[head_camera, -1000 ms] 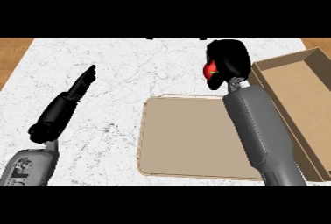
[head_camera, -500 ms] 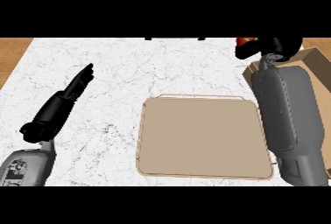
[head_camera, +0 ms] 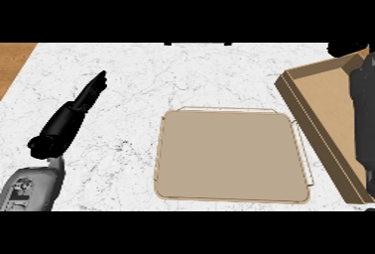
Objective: Pick the tomato from the tray and place it in the cardboard box
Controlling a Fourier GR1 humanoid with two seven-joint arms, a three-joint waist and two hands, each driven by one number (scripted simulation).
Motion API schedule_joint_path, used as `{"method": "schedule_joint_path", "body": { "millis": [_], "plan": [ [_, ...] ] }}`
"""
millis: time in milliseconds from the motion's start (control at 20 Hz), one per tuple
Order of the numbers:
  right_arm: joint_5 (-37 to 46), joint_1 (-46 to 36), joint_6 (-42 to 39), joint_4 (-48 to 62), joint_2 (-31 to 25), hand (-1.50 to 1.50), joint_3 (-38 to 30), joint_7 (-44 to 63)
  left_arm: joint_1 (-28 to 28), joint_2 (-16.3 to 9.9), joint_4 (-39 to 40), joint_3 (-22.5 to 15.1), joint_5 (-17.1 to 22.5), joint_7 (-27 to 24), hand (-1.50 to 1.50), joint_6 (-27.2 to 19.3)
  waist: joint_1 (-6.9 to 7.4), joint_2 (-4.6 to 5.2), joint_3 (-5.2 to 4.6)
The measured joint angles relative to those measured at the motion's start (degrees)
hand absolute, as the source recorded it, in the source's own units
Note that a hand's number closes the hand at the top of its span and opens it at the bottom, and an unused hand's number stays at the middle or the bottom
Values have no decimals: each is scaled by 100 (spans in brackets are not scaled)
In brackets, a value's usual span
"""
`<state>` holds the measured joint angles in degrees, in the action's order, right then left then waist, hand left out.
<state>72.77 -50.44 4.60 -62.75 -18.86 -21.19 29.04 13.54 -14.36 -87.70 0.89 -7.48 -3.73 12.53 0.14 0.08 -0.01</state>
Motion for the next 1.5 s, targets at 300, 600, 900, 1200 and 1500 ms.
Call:
{"method": "schedule_joint_path", "body": {
  "millis": [300,600,900,1200,1500],
  "plan": [
    [-348,117,-854,769,-683,150,-314,-318,-38,-19,-110,40,47,51,0,75,18,5,2],
    [-794,406,-1680,1438,-1233,150,-593,-839,-195,13,-232,16,19,19,0,96,16,1,3],
    [-1030,533,-2427,2177,-1727,-150,-669,-1297,-148,40,-182,39,-30,25,0,83,26,12,3],
    [-1527,742,-2632,2254,-1844,-150,-786,-2290,-71,100,-110,42,-63,40,0,81,6,-1,6],
    [-2730,417,-1776,1978,-1490,-150,-1934,-2862,-125,72,-121,97,-64,32,0,71,-45,-23,18]
  ]
}}
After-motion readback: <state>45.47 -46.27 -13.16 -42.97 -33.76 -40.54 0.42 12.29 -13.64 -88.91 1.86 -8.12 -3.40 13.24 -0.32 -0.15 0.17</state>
